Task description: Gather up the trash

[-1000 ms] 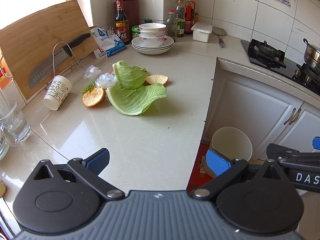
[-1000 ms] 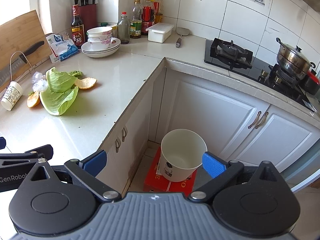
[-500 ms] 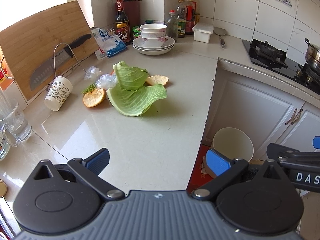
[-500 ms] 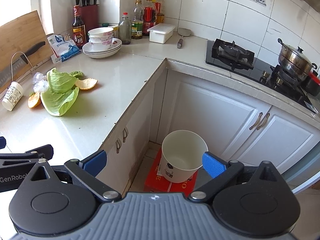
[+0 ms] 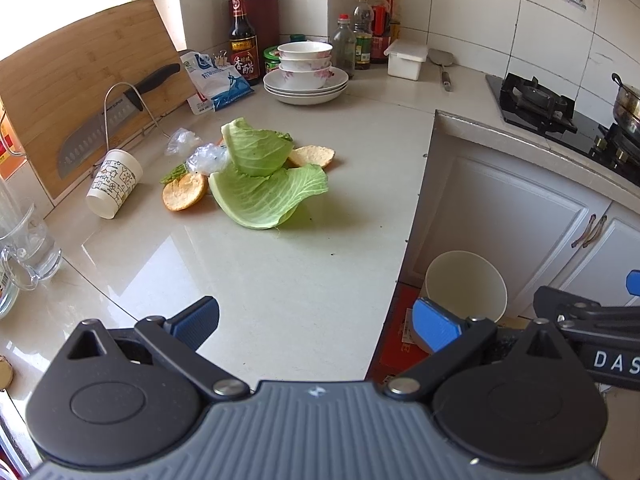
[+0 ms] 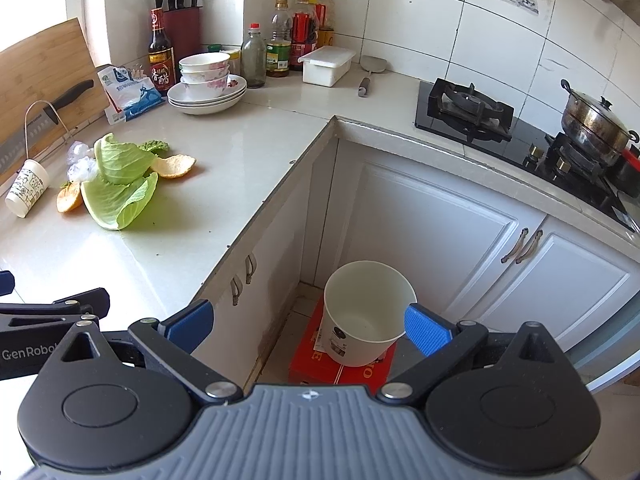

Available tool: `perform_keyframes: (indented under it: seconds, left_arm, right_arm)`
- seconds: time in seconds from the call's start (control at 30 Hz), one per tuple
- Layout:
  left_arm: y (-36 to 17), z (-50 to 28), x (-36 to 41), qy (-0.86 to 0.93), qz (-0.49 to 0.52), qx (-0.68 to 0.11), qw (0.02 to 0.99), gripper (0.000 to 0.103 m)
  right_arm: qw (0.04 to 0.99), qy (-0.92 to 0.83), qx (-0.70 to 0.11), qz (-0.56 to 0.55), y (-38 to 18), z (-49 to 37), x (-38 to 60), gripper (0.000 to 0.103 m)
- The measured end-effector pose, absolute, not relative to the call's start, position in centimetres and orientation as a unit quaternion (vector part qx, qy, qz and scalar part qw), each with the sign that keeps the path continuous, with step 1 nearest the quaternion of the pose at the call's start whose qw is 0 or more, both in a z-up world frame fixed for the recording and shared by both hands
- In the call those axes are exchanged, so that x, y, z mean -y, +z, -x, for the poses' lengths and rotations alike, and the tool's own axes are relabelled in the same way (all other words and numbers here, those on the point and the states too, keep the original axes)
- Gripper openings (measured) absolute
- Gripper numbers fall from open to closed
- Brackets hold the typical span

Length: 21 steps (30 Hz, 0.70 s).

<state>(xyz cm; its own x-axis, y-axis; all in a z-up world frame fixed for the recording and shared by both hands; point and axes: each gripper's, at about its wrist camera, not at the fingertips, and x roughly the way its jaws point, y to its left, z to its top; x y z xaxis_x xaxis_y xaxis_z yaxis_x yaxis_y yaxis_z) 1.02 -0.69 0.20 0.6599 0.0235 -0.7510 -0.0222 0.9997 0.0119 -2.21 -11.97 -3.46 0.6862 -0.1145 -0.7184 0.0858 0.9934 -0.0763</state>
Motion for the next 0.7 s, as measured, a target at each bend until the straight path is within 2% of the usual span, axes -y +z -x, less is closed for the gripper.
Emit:
perform_keyframes:
  seconds: [0.7]
  left_arm:
    - [-0.5,-2.3,3.1,0.039,0.008,-0.426,0.904,0.102]
  right_arm:
    - [0.919,0.032,-0.388,0.065,-3.9,-0.5,14.9,0.103]
